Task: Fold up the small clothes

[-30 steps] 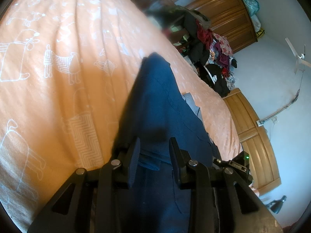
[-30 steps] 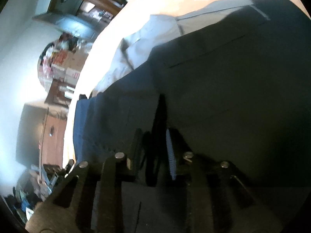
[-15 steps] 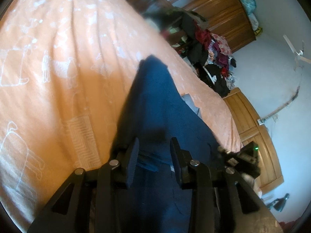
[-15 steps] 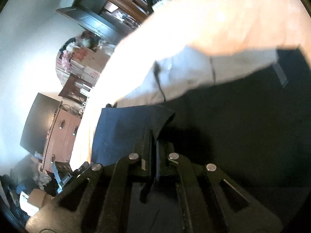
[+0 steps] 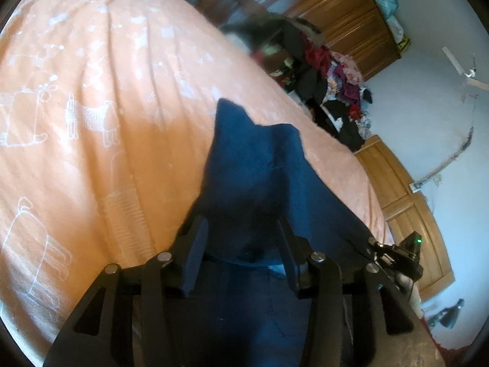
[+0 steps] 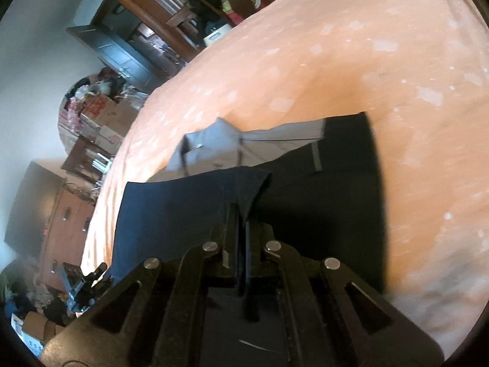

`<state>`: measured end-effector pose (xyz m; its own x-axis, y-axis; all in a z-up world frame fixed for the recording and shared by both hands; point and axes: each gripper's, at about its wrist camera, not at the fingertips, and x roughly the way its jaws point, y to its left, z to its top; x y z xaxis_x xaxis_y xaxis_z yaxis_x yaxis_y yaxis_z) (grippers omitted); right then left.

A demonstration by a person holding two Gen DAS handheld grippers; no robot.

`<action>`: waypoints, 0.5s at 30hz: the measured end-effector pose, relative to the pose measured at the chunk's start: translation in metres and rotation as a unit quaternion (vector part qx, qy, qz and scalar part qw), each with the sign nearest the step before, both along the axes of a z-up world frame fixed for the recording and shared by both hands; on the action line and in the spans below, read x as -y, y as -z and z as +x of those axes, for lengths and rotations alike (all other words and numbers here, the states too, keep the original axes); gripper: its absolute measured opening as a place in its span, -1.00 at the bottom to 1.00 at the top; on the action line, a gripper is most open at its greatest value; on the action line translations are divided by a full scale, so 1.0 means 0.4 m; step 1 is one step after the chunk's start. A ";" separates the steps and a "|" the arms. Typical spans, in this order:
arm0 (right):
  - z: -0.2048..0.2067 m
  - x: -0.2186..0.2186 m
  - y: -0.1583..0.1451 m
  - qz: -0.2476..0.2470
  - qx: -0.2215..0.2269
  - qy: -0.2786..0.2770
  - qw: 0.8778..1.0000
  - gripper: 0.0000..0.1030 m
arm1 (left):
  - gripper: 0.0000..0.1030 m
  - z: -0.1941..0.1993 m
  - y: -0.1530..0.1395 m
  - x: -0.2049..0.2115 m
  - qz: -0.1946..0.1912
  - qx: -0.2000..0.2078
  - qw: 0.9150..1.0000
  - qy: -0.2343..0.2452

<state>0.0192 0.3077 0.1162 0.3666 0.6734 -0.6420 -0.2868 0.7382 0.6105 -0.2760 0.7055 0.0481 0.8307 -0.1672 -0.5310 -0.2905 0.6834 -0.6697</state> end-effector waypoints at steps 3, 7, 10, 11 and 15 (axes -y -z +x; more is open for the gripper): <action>0.005 0.013 0.015 -0.018 -0.008 -0.005 1.000 -0.97 | -0.06 0.006 -0.001 0.004 0.008 -0.008 1.000 0.004; 0.014 0.033 0.041 -0.049 -0.013 0.002 0.999 -1.00 | -0.05 0.008 0.000 0.011 0.011 -0.015 1.000 0.005; -0.003 0.040 0.035 -0.108 -0.003 0.016 0.994 -0.92 | -0.06 0.010 -0.009 0.022 0.024 -0.029 0.999 0.003; -0.018 0.040 0.014 -0.117 0.015 0.019 0.993 -0.90 | -0.08 0.009 -0.027 0.034 0.039 -0.039 0.998 0.000; -0.090 -0.024 -0.064 -0.070 0.070 -0.027 0.995 -0.83 | 0.01 0.005 -0.123 0.109 0.107 -0.008 0.994 0.020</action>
